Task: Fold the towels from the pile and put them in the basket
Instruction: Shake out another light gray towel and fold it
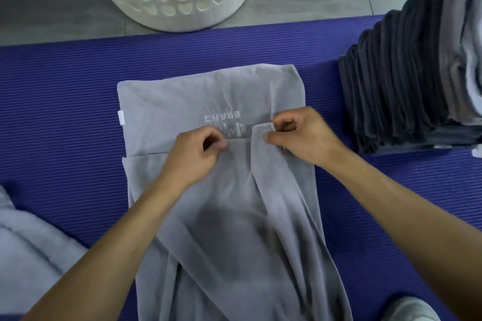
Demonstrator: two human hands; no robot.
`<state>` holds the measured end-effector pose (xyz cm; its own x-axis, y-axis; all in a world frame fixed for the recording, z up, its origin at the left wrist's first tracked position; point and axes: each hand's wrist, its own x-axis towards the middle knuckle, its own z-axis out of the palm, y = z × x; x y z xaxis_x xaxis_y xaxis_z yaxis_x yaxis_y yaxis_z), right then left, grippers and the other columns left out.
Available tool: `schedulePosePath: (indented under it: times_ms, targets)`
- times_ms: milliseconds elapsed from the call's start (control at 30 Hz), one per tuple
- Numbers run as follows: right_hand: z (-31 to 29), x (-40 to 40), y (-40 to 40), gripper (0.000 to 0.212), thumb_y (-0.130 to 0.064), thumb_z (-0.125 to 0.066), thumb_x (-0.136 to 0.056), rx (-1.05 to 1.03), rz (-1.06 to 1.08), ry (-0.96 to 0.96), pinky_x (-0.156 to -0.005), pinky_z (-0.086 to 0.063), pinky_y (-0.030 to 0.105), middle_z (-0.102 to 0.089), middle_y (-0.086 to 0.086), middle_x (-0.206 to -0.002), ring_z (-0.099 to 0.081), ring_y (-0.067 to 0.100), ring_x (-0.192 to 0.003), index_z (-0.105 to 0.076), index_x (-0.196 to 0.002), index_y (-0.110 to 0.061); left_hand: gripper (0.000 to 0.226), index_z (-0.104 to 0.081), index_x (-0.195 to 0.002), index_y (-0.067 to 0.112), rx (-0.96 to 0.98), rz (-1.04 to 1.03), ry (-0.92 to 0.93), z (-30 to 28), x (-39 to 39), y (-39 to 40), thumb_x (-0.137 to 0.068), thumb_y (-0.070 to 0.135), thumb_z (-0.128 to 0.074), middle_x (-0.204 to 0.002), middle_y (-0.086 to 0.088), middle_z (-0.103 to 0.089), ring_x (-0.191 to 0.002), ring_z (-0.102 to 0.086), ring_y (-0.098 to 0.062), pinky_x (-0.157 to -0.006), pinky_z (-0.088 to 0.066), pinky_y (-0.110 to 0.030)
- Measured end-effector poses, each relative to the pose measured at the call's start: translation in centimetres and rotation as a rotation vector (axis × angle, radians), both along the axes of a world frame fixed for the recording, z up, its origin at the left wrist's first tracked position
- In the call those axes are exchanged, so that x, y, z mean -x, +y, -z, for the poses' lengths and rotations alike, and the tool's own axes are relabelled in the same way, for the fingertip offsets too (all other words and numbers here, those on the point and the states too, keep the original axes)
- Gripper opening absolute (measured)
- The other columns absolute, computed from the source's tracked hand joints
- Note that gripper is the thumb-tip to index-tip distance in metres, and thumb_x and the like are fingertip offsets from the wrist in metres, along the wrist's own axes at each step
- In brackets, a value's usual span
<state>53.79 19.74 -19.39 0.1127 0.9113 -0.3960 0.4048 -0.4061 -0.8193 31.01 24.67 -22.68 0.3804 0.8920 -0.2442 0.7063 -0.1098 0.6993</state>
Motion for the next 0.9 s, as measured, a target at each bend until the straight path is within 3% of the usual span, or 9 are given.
schedulePosePath:
  times_ms: [67,167,233,367,533,667,733,800,900]
  targets:
    - [-0.1,0.4,-0.1,0.026,-0.015,-0.077,-0.083,-0.055,0.069,0.023,-0.055,-0.045,0.021,-0.06,-0.007,-0.055,-0.054,0.003,-0.053,-0.066,-0.061,-0.012,0.01,-0.065,-0.079,0.016,-0.01,-0.112,-0.057,-1.1,0.5,0.9,-0.088,0.017,-0.07,-0.072,0.008,-0.066,-0.072,-0.061,-0.009,-0.065,-0.04,-0.013]
    - [-0.4,1.2,0.3,0.022,-0.016,-0.073,-0.088,-0.142,0.183,0.073,-0.056,-0.049,0.03,-0.065,0.015,-0.066,-0.056,0.012,-0.058,-0.07,-0.072,-0.001,0.009,-0.065,-0.083,0.013,-0.072,-0.239,-0.121,-2.8,1.7,3.2,-0.091,0.017,-0.067,-0.075,0.003,-0.068,-0.071,-0.062,-0.011,-0.064,-0.043,-0.016]
    - [-0.4,1.5,1.0,0.021,-0.015,-0.07,-0.09,-0.16,0.227,0.063,-0.06,-0.052,0.035,-0.065,0.02,-0.07,-0.058,0.018,-0.061,-0.068,-0.076,0.001,0.008,-0.066,-0.084,0.019,-0.083,-0.252,-0.089,-3.1,2.6,4.8,-0.091,0.021,-0.068,-0.079,0.005,-0.069,-0.071,-0.062,-0.008,-0.066,-0.046,-0.015]
    - [-0.1,1.5,1.6,0.031,-0.017,-0.065,-0.094,-0.15,0.225,0.057,-0.055,-0.046,0.039,-0.05,0.017,-0.062,-0.046,0.021,-0.056,-0.058,-0.075,0.006,0.004,-0.067,-0.09,0.026,-0.073,-0.099,0.11,-2.0,2.8,5.8,-0.089,0.027,-0.07,-0.089,0.009,-0.066,-0.085,-0.062,-0.011,-0.079,-0.05,-0.027]
    - [-0.3,0.5,1.7,0.027,-0.018,-0.057,-0.099,-0.209,0.118,0.021,-0.063,-0.049,0.046,-0.058,0.029,-0.079,-0.053,0.026,-0.066,-0.065,-0.084,0.003,0.02,-0.071,-0.111,0.018,-0.142,0.155,-0.122,-2.8,-2.0,4.8,-0.092,0.021,-0.067,-0.108,0.005,-0.067,-0.096,-0.058,-0.004,-0.086,-0.041,-0.01]
    - [-0.6,-0.9,1.8,0.022,-0.021,-0.061,-0.098,-0.26,0.116,0.091,-0.072,-0.053,0.055,-0.064,0.035,-0.089,-0.064,0.05,-0.084,-0.075,-0.095,-0.004,0.027,-0.068,-0.121,0.02,0.007,0.285,-0.209,-3.5,-6.5,5.5,-0.095,0.027,-0.064,-0.119,0.009,-0.067,-0.111,-0.058,-0.002,-0.099,-0.042,-0.016]
    - [-1.0,-1.4,1.7,0.013,-0.02,-0.065,-0.095,-0.256,0.163,0.131,-0.078,-0.055,0.053,-0.069,0.029,-0.092,-0.068,0.044,-0.088,-0.078,-0.097,-0.016,0.015,-0.072,-0.104,0.017,0.056,0.282,-0.246,-3.4,-7.6,6.4,-0.094,0.026,-0.066,-0.103,0.011,-0.071,-0.096,-0.063,0.0,-0.089,-0.047,-0.019]
    - [-0.7,-2.0,2.0,0.01,-0.018,-0.067,-0.093,-0.238,0.229,0.105,-0.073,-0.056,0.043,-0.072,0.021,-0.087,-0.069,0.026,-0.079,-0.077,-0.092,-0.018,0.011,-0.07,-0.088,0.015,0.097,0.246,-0.266,-3.4,-8.6,7.4,-0.091,0.025,-0.071,-0.078,0.011,-0.068,-0.068,-0.059,0.003,-0.069,-0.045,-0.016]
    - [0.9,-3.9,4.2,0.007,-0.016,-0.067,-0.092,-0.166,0.385,-0.087,-0.078,-0.055,0.029,-0.072,-0.001,-0.084,-0.065,0.008,-0.077,-0.073,-0.09,-0.018,0.016,-0.069,-0.086,0.014,0.063,0.187,-0.188,-3.3,-10.2,8.9,-0.088,0.029,-0.073,-0.063,0.007,-0.064,-0.048,-0.047,0.002,-0.055,-0.039,-0.019]
